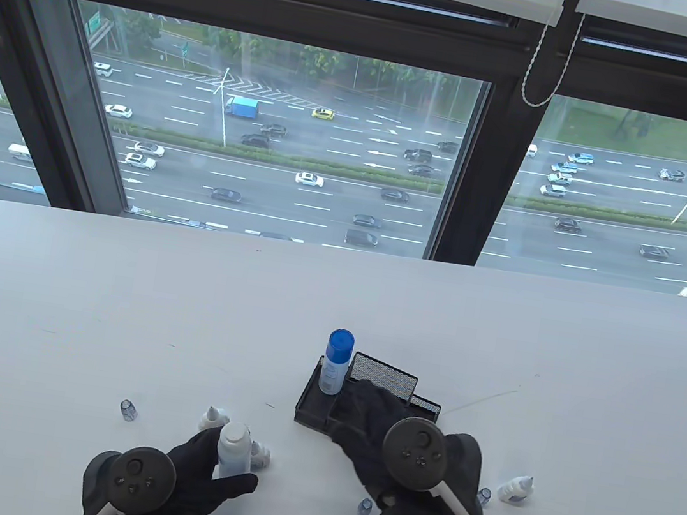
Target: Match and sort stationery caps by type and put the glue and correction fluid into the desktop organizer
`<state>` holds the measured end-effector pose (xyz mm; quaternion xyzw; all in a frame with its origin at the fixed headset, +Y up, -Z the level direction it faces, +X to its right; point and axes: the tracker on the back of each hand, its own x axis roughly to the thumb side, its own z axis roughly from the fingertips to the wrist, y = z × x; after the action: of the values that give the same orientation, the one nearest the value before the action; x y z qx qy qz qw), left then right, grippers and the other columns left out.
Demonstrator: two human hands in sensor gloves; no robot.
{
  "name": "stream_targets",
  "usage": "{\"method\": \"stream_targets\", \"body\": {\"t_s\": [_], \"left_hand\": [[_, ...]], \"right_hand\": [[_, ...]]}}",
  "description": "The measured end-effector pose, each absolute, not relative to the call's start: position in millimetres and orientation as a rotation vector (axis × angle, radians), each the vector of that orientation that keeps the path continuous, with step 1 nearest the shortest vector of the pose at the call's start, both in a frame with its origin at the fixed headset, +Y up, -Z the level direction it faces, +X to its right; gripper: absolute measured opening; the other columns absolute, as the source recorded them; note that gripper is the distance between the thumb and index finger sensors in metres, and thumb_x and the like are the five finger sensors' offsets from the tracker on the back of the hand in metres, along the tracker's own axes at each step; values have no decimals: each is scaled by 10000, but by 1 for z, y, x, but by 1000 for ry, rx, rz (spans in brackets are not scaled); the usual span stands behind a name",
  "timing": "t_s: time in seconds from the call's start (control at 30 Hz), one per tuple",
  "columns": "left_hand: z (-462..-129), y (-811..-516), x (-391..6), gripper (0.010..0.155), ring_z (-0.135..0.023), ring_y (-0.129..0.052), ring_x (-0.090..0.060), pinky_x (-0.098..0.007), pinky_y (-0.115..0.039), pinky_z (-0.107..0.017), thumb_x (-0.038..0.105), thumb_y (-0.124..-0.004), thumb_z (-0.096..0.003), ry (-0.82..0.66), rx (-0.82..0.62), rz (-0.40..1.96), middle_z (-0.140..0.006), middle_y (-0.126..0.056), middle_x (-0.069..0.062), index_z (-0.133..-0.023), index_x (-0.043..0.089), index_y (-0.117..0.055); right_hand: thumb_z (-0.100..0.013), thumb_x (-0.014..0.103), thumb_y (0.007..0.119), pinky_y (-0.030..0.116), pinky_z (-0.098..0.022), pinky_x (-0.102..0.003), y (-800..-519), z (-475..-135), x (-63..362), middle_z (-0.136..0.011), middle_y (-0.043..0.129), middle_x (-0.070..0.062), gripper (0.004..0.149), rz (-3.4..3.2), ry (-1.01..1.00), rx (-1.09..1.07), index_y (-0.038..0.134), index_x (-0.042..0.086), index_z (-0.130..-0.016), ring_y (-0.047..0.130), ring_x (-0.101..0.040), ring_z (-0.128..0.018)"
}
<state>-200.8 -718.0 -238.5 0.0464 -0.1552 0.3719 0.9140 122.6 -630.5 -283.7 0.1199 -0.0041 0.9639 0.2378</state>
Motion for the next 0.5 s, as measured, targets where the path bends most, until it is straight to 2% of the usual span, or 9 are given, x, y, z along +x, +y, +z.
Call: {"method": "stream_targets", "body": {"t_s": [0.1,0.23,0.37,0.5], "left_hand": [[-240,-720,-203,739,-889,-964,-253,-488,-798,-647,625,-806,-476,-306,90,788,-1028,-816,-35,-1061,214,-617],[-240,-720,-202,738,-891,-962,-255,-488,-796,-649,624,-807,-478,-305,95,780,-1030,-813,-35,-1062,215,-615],[-240,-721,-200,740,-892,-962,-252,-487,-798,-648,625,-807,-476,-314,100,752,-1030,-813,-34,-1061,214,-617],[-239,-722,-199,740,-892,-962,-250,-487,-797,-648,627,-807,-475,-314,99,737,-1029,-813,-35,-1061,216,-616]], "right_hand": [[-532,463,776,663,-673,-572,-646,-287,153,-1092,660,-191,678,2738,54,135,584,154,-1103,802,-414,-898],[-528,453,790,676,-665,-561,-677,-287,179,-1082,675,-189,677,2877,258,-46,592,149,-1099,820,-408,-879],[-519,448,807,691,-655,-547,-710,-285,184,-1088,664,-186,692,2995,457,-120,584,151,-1103,830,-394,-870],[-513,448,817,689,-655,-551,-728,-284,179,-1104,649,-172,708,3108,561,-168,563,165,-1111,826,-396,-876]]}}
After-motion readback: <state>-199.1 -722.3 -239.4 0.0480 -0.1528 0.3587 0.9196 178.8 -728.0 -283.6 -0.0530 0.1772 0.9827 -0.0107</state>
